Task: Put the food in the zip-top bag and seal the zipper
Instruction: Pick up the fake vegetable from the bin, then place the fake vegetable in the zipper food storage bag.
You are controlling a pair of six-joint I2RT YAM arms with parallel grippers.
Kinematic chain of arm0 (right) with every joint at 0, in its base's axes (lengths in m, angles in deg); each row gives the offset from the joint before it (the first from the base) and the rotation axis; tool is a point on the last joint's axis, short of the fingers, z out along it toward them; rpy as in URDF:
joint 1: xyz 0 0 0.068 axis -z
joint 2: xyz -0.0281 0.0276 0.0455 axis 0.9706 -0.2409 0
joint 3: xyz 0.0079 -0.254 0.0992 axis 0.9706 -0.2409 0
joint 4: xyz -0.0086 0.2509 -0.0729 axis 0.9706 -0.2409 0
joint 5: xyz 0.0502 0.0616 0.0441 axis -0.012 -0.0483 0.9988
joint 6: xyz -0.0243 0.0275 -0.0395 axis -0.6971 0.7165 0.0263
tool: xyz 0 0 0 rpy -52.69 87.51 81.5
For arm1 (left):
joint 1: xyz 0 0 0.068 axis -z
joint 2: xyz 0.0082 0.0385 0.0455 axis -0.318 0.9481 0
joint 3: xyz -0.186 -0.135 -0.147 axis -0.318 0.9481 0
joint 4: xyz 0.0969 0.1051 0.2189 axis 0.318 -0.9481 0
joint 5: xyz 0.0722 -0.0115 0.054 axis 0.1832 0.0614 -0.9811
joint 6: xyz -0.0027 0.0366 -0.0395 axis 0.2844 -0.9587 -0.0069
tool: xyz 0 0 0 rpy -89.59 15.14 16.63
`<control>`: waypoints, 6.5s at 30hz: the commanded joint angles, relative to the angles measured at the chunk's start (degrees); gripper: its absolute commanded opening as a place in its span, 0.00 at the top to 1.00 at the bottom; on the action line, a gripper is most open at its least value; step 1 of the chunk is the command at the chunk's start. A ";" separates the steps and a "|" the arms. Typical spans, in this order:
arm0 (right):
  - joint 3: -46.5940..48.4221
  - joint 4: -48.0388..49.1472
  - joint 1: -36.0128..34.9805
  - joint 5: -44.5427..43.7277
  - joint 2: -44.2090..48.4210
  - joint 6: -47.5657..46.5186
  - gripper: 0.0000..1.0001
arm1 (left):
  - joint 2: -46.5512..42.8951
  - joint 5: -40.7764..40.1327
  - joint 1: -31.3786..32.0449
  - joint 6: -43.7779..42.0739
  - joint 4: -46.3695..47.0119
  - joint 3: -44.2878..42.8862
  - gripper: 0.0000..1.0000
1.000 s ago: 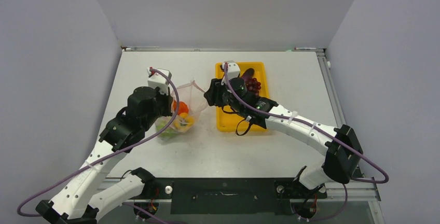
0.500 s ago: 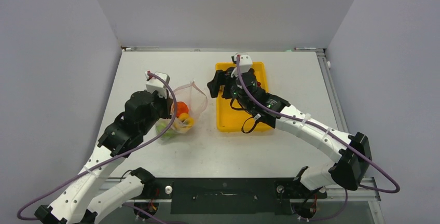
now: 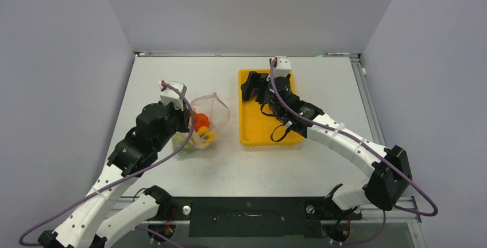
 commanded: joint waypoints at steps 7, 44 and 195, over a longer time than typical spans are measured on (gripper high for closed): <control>-2.83 7.84 5.93 2.99 -6.06 5.64 0.06 | -1.36 0.04 -0.47 -0.60 3.41 0.39 1.00; 14.51 10.10 12.44 3.48 -36.15 13.31 0.04 | -0.57 1.25 -1.18 -0.60 3.39 0.41 1.00; 7.75 1.39 -9.34 22.73 -14.13 22.93 0.95 | 1.34 20.23 -0.39 0.63 4.94 0.69 1.00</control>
